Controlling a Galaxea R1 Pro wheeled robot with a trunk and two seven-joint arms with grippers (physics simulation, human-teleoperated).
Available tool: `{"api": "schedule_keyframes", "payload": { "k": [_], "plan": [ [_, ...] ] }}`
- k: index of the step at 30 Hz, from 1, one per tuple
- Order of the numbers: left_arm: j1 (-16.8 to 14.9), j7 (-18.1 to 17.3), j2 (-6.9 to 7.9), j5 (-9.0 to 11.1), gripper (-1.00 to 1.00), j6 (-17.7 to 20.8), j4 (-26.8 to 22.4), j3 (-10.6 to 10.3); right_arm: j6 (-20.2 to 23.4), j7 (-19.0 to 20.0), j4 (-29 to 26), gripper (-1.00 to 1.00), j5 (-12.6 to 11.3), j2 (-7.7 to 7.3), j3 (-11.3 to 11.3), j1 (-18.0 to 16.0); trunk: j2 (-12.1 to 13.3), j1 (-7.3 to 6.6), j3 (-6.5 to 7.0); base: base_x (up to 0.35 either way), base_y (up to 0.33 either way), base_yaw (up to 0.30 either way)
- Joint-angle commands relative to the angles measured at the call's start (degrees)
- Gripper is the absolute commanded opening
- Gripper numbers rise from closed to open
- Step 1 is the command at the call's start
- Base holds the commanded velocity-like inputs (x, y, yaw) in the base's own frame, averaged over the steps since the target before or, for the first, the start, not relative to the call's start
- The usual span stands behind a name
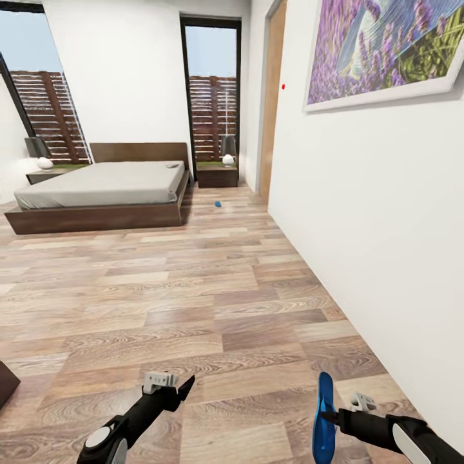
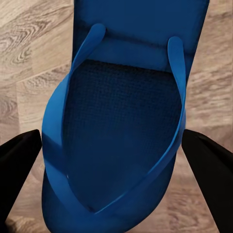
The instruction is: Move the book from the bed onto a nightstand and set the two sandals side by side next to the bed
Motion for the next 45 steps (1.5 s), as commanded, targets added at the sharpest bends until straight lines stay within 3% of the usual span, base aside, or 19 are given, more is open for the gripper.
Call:
{"api": "schedule_keyframes", "payload": {
  "k": [1,23,26,31,45],
  "plan": [
    [0.0,-0.37,-0.06,0.65,1.0,0.61,-0.36,0.16,0.26,-0.05,-0.05,-1.0,-0.44,-0.07,0.27,-0.03,-0.01,-0.03,0.17,0.0,0.0,0.0],
    [0.09,0.05,-0.15,0.88,1.0,0.61,-0.32,0.12,0.25,-0.07,-0.02,-1.0,-0.39,-0.02,0.24,-0.03,8.43,-4.67,4.16,0.0,0.0,0.0],
    [0.04,0.16,-0.16,0.84,1.0,0.61,1.61,0.18,0.2,-0.11,0.06,-1.0,-0.38,0.01,0.24,-0.03,9.63,-5.33,4.7,0.0,0.0,0.0],
    [-0.91,0.23,-0.34,0.16,1.0,0.53,9.61,0.03,0.18,-0.13,1.65,-1.0,-0.4,0.08,0.44,-0.03,11.64,-6.43,5.6,0.0,0.0,0.0],
    [-2.42,0.11,-0.02,0.13,1.0,0.35,14.31,-0.12,0.11,-0.3,5.84,-1.0,-0.42,0.11,0.61,-0.03,16.85,-9.28,7.93,0.0,0.0,0.0]
  ]
}}
